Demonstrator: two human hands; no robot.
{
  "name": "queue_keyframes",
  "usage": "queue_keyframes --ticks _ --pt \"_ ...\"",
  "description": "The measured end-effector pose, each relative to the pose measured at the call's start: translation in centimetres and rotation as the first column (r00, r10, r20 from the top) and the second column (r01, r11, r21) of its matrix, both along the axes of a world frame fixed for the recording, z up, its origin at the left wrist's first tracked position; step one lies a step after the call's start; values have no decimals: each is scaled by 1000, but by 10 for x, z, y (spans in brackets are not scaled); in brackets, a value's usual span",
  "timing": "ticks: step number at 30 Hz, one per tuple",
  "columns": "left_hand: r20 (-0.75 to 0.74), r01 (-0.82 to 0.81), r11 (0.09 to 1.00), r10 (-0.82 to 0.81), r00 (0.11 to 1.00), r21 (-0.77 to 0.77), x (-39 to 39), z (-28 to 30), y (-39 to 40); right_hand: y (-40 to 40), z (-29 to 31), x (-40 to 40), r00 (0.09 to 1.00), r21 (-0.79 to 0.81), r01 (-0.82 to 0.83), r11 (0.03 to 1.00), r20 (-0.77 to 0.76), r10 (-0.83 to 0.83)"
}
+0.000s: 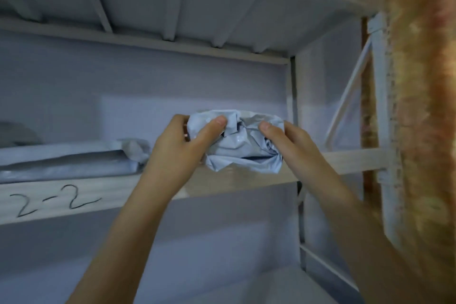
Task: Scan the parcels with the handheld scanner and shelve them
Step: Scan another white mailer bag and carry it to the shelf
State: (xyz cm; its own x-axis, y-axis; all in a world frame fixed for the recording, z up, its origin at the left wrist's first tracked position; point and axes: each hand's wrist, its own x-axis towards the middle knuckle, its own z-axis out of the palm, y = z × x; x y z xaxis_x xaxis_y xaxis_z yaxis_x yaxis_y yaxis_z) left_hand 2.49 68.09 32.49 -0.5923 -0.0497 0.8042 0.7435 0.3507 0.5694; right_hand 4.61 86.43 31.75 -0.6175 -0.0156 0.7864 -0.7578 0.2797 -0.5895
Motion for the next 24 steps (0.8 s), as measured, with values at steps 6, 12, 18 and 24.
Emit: queue_keyframes --ticks 6,12,18,24 --pt "80 -181 982 185 979 -61 -10 -1 -14 -22 -5 -42 995 52 -27 998 98 22" --pt "187 -269 941 307 933 -205 -9 -5 -14 -27 -9 -59 990 206 142 968 -23 -141" --pt "165 -358 857 441 882 -370 -17 -4 -8 -25 -14 -63 966 256 256 932 -39 -255" --pt "86 -469 821 519 850 -325 -24 -15 2 -32 -20 -67 917 271 389 881 -25 -397"
